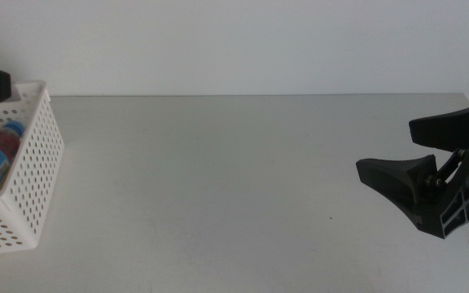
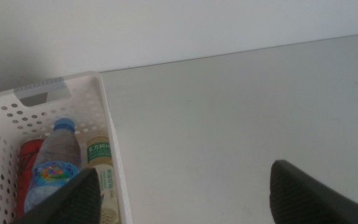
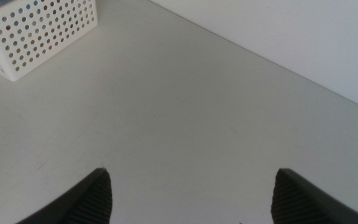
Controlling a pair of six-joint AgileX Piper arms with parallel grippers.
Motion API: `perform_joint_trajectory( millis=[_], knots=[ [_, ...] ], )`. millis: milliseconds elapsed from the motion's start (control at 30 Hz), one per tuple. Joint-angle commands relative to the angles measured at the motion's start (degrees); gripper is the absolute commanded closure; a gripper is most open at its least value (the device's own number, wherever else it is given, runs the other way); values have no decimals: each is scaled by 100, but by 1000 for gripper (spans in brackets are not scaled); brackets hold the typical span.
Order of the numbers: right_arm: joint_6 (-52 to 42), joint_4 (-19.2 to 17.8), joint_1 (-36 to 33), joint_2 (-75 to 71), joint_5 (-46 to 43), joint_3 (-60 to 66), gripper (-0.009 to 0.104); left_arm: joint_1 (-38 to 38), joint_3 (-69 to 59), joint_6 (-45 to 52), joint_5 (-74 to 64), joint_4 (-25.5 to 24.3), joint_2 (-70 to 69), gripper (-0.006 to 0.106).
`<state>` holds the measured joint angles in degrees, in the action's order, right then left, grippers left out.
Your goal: Use arms to grab the bottles and put them into the dustbin to the left of the table.
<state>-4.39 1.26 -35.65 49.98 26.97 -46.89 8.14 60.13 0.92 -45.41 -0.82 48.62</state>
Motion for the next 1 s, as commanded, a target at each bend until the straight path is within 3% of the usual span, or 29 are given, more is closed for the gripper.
perform_joint_trajectory(
  millis=[0,167,267,367,600,733,967],
  knots=[
    [-33,83,91,-67,-409,-136,30,40,132,-92,407,-12,-22,8],
    [-33,154,848,-127,-584,-125,30,40,114,-92,425,82,-134,8],
    [-33,435,1431,-263,-654,-113,30,40,-111,-92,790,204,-496,8],
    [-33,755,2076,-643,-908,191,30,40,-928,-92,2112,339,-1146,8],
    [-33,799,2255,-1959,-1068,1523,30,40,-2636,-92,3747,650,-2433,8],
    [-33,651,2255,-2864,-1192,2474,30,4,-3439,-92,3865,586,-3022,8],
    [-33,-245,2255,-4243,-1192,3810,30,-344,-4699,-92,3859,586,-4045,8]
  ],
)
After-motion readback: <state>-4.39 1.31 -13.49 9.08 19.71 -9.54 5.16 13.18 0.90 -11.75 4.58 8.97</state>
